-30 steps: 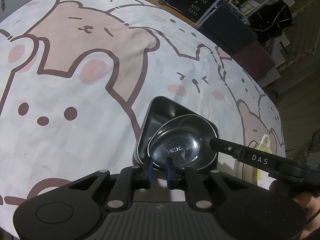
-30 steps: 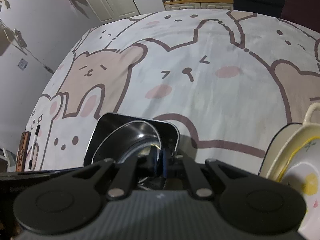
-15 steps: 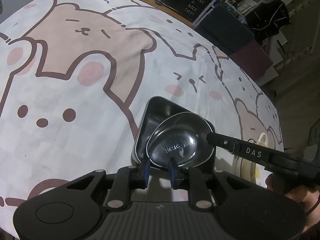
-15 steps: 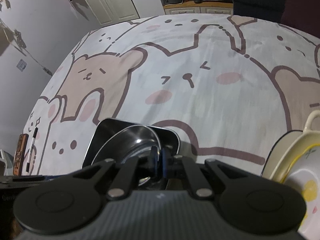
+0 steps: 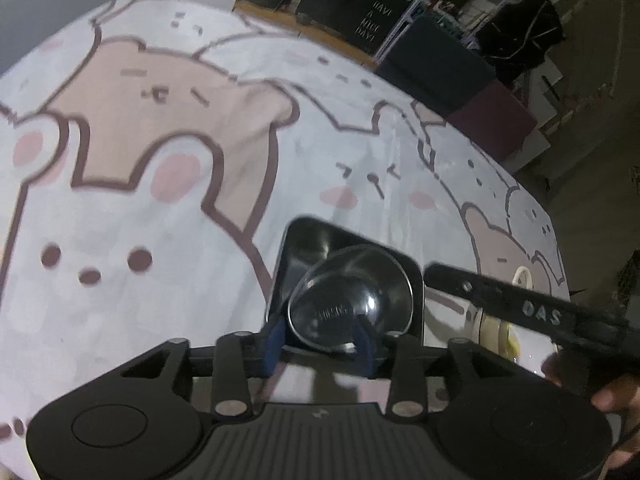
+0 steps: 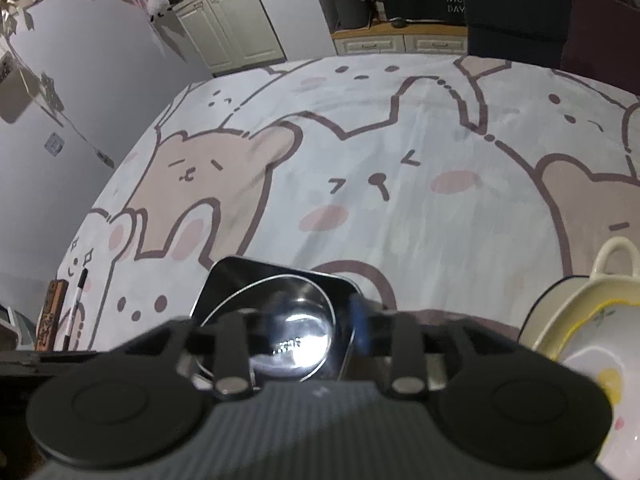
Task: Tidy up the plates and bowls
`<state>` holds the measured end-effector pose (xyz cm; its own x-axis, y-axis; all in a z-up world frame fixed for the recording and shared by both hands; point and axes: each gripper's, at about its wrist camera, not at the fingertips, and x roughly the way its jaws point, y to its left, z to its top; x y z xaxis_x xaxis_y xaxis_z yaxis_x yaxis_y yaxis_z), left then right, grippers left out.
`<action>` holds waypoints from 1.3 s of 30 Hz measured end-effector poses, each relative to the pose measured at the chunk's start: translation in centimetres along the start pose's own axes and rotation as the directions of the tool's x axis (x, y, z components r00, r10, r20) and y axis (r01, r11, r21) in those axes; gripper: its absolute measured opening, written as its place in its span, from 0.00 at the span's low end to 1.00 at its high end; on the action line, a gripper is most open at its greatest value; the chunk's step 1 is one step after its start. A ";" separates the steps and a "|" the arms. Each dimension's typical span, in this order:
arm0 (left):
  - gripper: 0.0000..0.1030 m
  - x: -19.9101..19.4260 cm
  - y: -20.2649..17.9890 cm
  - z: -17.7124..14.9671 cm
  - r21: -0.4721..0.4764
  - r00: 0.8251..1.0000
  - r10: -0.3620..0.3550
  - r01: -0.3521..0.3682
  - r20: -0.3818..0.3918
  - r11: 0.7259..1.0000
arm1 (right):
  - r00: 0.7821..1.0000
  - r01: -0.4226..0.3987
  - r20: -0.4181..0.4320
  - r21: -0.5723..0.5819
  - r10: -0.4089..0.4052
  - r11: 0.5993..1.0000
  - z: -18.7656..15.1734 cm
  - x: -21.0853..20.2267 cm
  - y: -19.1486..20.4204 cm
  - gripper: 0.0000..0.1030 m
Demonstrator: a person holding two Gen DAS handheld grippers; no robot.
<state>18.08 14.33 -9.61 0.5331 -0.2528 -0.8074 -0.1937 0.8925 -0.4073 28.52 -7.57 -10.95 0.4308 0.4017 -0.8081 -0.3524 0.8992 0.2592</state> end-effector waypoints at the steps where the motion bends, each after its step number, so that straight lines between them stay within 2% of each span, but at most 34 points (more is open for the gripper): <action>1: 0.51 -0.2 0.0 0.2 0.007 1.000 0.003 -0.003 0.013 1.000 | 1.000 0.002 0.009 0.000 -0.002 1.000 -0.1 -0.3 -0.1 0.55; 2: 0.55 -0.4 0.1 0.5 0.016 1.000 0.008 -0.009 0.030 1.000 | 1.000 0.007 0.016 0.002 -0.007 1.000 -0.2 -0.7 -0.1 0.58; 4: 0.70 -0.7 0.2 1.0 0.035 0.998 0.029 -0.031 0.063 0.999 | 0.999 0.035 0.019 0.016 -0.035 0.999 -0.5 -1.2 -0.3 0.66; 8: 0.70 -0.1 0.6 2.2 0.070 0.996 0.056 -0.061 0.072 0.996 | 0.999 0.028 0.013 0.050 -0.029 0.998 -1.4 -1.8 -1.1 0.71; 10: 0.64 0.7 0.9 2.7 0.086 0.997 0.059 -0.064 0.055 0.994 | 1.000 0.022 0.015 0.072 -0.023 0.997 -1.9 -2.0 -1.5 0.65; 11: 0.61 1.1 1.0 2.9 0.091 0.997 0.062 -0.066 0.045 0.994 | 1.000 0.019 0.010 0.089 -0.020 0.996 -2.1 -1.9 -1.9 0.55; 13: 0.48 2.0 1.2 3.2 0.100 0.998 0.066 -0.067 0.019 0.993 | 1.000 0.007 -0.012 0.130 -0.006 0.991 -2.5 -1.6 -2.6 0.42; 14: 0.45 2.3 1.2 3.3 0.107 0.998 0.068 -0.069 0.007 0.992 | 1.000 0.003 -0.025 0.155 0.001 0.988 -2.7 -1.4 -3.0 0.37; 16: 0.30 2.9 1.3 3.5 0.121 0.997 0.076 -0.074 -0.011 0.990 | 0.999 0.003 -0.042 0.177 0.005 0.984 -3.0 -0.8 -3.4 0.32; 18: 0.19 3.5 1.4 3.7 0.128 0.997 0.073 -0.068 -0.031 0.989 | 0.998 0.020 -0.059 0.183 -0.009 0.983 -3.2 -0.2 -3.5 0.27; 24: 0.18 4.6 1.2 3.9 0.155 0.996 0.061 -0.050 -0.068 0.987 | 0.996 0.003 -0.089 0.191 0.014 0.982 -3.1 1.4 -3.3 0.22; 28: 0.09 5.4 1.3 3.8 0.175 0.993 0.069 -0.051 -0.096 0.983 | 0.994 0.005 -0.104 0.193 0.016 0.981 -3.1 2.0 -3.0 0.13; 32: 0.08 5.9 1.3 3.8 0.191 0.991 0.073 -0.050 -0.115 0.980 | 0.994 0.007 -0.112 0.189 0.015 0.982 -2.9 2.5 -2.7 0.08; 34: 0.03 6.0 1.2 3.8 0.192 0.991 0.062 -0.039 -0.119 0.981 | 0.993 0.009 -0.115 0.189 0.013 0.982 -2.8 2.7 -2.6 0.07; 39: 0.03 6.0 1.4 3.8 0.175 0.991 0.055 -0.033 -0.124 0.984 | 0.993 0.018 -0.116 0.185 0.004 0.983 -2.7 2.8 -2.5 0.07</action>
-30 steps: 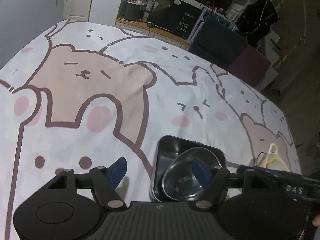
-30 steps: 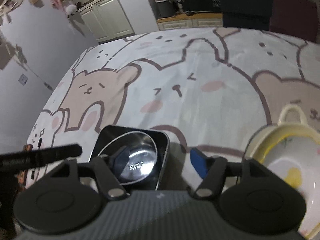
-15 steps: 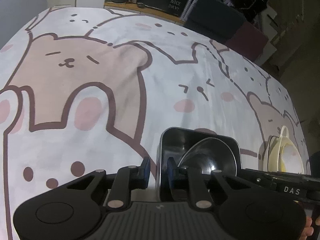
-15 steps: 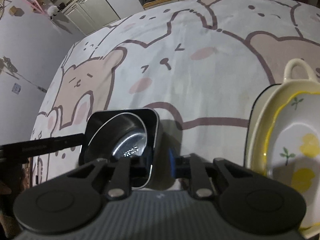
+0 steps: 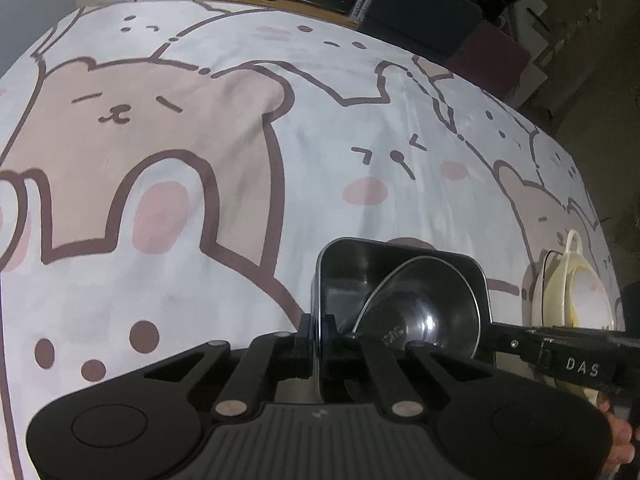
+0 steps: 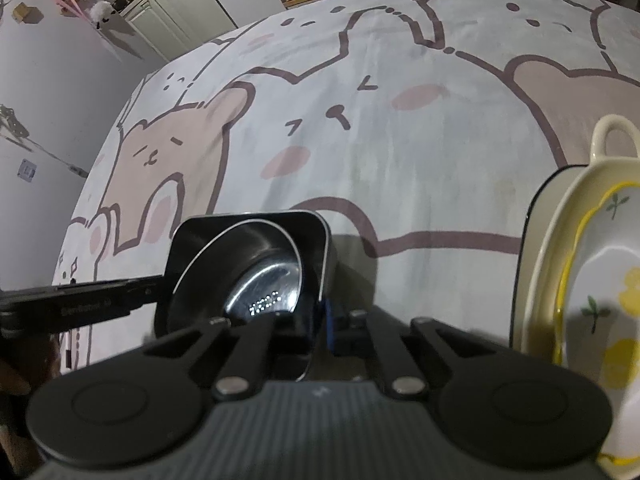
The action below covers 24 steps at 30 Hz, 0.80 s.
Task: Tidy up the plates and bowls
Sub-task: 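Lift the steel tray holding the bowl and carry it toward the bowl stack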
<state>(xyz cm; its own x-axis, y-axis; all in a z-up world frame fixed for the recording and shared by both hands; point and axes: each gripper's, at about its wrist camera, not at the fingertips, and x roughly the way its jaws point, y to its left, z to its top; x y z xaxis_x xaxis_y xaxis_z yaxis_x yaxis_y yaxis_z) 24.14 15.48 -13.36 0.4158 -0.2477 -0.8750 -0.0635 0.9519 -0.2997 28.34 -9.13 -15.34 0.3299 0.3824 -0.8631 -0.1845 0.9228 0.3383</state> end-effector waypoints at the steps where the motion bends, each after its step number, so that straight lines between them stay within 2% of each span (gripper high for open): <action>1: 0.03 -0.1 0.0 0.0 -0.005 1.000 -0.004 0.004 -0.003 1.000 | 1.000 0.002 0.001 -0.004 -0.002 1.000 0.0 0.0 0.0 0.07; 12: 0.03 -2.2 -1.3 -0.7 -0.017 0.999 -0.013 0.013 0.030 1.000 | 0.999 0.015 0.034 -0.017 -0.015 1.000 -0.2 -1.6 -0.2 0.05; 24: 0.03 -5.7 -4.2 -1.4 -0.035 0.996 -0.018 0.021 0.092 0.999 | 0.996 0.003 0.090 -0.037 0.000 0.999 -0.2 -5.6 -0.5 0.05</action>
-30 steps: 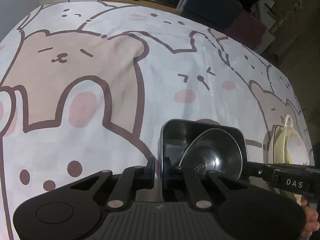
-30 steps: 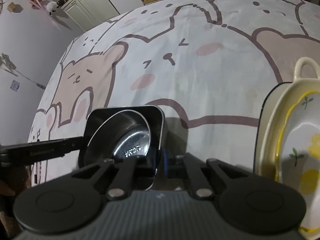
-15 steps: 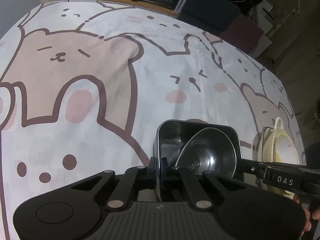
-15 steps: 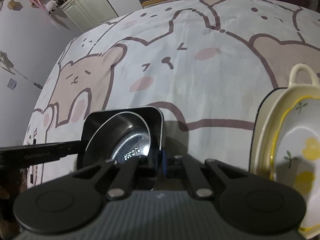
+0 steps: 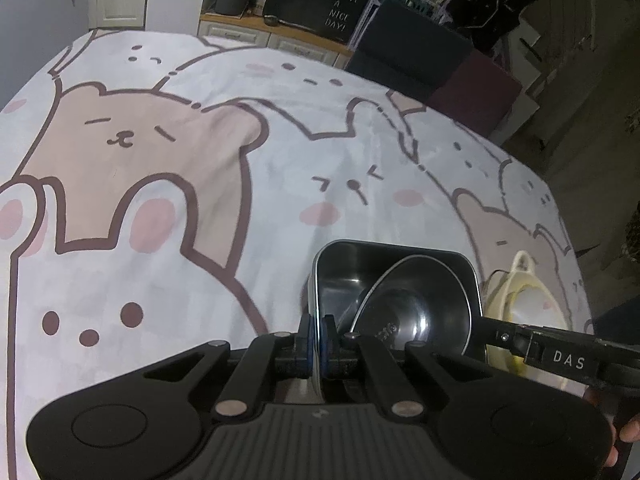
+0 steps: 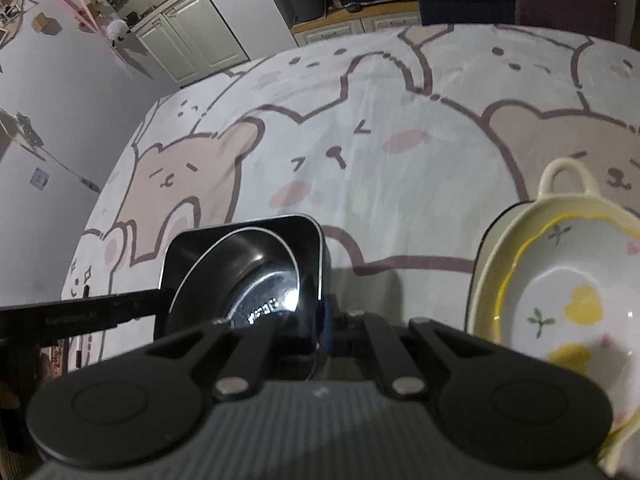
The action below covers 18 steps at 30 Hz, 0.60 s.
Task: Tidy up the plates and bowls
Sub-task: 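Lift the steel tray holding the bowl and carry it toward the bowl stack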
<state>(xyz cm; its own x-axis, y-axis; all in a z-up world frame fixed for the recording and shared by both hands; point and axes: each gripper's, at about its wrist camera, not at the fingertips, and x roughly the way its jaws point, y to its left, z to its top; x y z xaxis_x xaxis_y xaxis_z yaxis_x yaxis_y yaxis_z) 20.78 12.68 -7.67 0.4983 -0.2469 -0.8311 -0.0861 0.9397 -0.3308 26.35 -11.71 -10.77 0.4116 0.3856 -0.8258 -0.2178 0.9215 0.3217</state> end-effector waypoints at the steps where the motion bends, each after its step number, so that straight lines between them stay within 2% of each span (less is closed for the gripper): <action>1: 0.03 -0.2 -0.3 -0.1 0.000 1.000 -0.001 0.001 0.004 1.000 | 1.000 -0.001 0.007 -0.001 0.001 1.000 0.1 -0.5 -0.1 0.05; 9: 0.03 -1.9 -3.7 -0.3 0.020 0.999 0.001 -0.001 0.032 1.000 | 0.999 0.007 0.047 -0.005 -0.007 1.000 0.1 -3.8 -1.2 0.04; 18: 0.03 -3.2 -8.0 -0.7 0.044 0.996 -0.039 0.035 0.075 0.998 | 0.995 0.020 0.094 0.024 -0.022 1.000 -0.6 -7.8 -3.7 0.04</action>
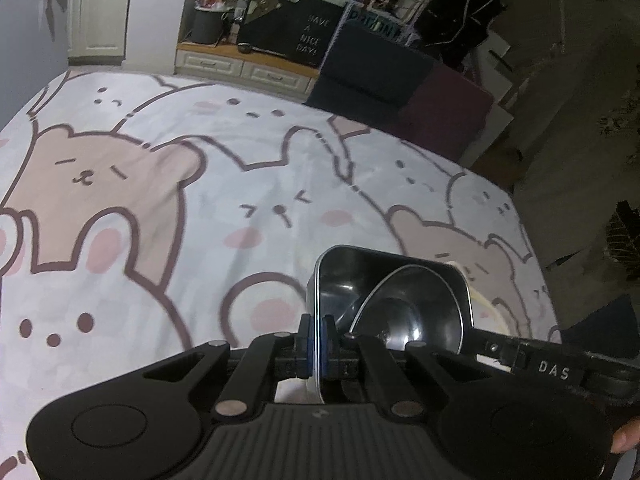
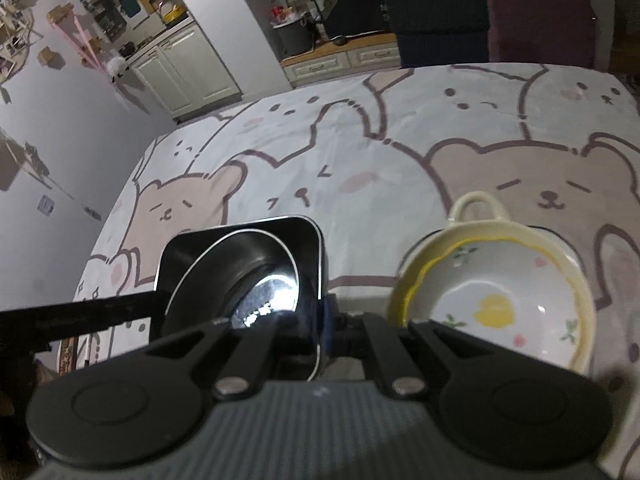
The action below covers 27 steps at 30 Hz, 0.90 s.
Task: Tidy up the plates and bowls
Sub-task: 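Lift the steel tray holding the bowl and carry it toward the bowl stack, then lower the steel tray onto the cream bowl stack with both grippers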
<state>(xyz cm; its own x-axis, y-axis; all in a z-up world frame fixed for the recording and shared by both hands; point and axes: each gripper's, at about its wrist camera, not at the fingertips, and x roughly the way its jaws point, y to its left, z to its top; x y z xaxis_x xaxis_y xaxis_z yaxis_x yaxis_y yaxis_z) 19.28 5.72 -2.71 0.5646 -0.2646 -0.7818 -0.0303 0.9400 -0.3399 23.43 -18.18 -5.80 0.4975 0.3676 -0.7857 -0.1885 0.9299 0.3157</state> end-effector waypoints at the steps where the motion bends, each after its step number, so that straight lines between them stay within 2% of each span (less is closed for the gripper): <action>1: 0.03 -0.1 -0.5 0.0 0.003 1.000 -0.006 0.006 0.003 1.000 | 1.000 0.004 0.005 0.003 -0.004 1.000 -0.1 -0.5 -0.4 0.04; 11: 0.03 0.7 -6.4 -0.8 0.051 0.998 -0.057 0.057 0.006 0.997 | 0.998 0.035 0.058 0.067 -0.039 0.997 -0.7 -4.7 -5.1 0.04; 22: 0.03 3.2 -12.0 -1.6 0.116 0.995 -0.092 0.094 -0.025 0.989 | 0.991 0.084 0.091 0.151 -0.099 0.985 -1.8 -7.2 -10.6 0.04; 27: 0.03 4.6 -13.5 -1.9 0.122 0.993 -0.104 0.109 -0.048 0.986 | 0.989 0.098 0.095 0.183 -0.117 0.978 -2.2 -7.9 -12.9 0.04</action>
<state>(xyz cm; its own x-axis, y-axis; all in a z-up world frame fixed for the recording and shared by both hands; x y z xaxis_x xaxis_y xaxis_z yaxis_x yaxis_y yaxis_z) 20.69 -8.60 -2.70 0.5240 -0.3711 -0.7666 0.1326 0.9247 -0.3569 20.02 -33.04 -4.82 0.5939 0.2543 -0.7633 0.0195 0.9439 0.3296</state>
